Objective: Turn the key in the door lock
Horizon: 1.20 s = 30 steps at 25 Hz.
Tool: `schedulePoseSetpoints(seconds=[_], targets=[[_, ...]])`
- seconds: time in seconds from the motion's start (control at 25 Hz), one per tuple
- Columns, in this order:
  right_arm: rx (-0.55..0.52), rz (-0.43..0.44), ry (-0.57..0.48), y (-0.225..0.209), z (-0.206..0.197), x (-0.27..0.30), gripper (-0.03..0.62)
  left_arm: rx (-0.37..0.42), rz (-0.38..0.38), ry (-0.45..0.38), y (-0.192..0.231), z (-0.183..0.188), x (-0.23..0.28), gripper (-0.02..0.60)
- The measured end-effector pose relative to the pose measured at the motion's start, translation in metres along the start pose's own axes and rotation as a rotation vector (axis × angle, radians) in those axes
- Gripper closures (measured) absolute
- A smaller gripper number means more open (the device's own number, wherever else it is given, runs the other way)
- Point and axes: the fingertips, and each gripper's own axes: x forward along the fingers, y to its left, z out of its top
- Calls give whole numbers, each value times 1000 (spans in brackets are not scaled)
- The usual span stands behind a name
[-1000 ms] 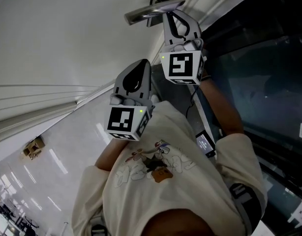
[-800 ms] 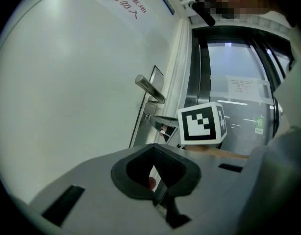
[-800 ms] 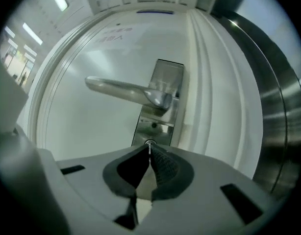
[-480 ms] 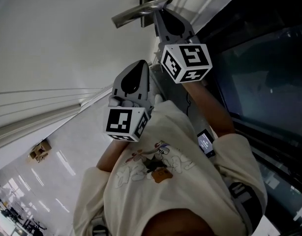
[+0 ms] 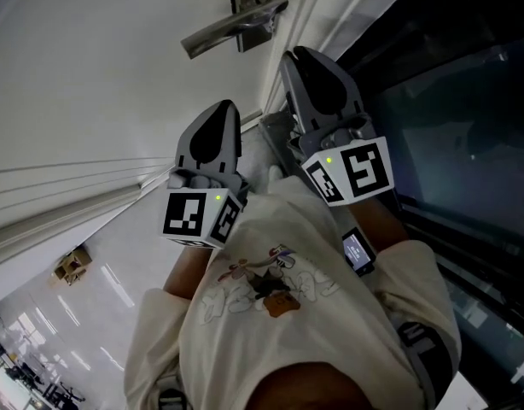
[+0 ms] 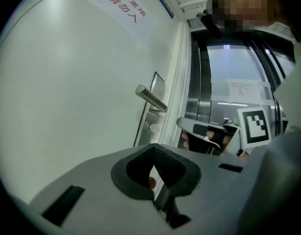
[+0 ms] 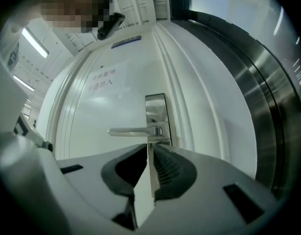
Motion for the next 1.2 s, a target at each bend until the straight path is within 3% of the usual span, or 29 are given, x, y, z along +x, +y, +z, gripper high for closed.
schedulePoseSetpoints(seconds=[0.16, 0.32, 0.84, 1.2], targets=[[-48, 61, -29, 26, 15, -21, 583, -2, -4, -21, -2, 10, 0, 575], [-39, 77, -7, 40, 6, -29, 588, 1, 0, -15, -4, 9, 0, 575], [57, 50, 132, 34, -51, -25, 588, 24, 22, 32, 2, -9, -4, 575], [50, 69, 150, 34, -55, -18, 588, 56, 48, 38, 5, -10, -4, 575]])
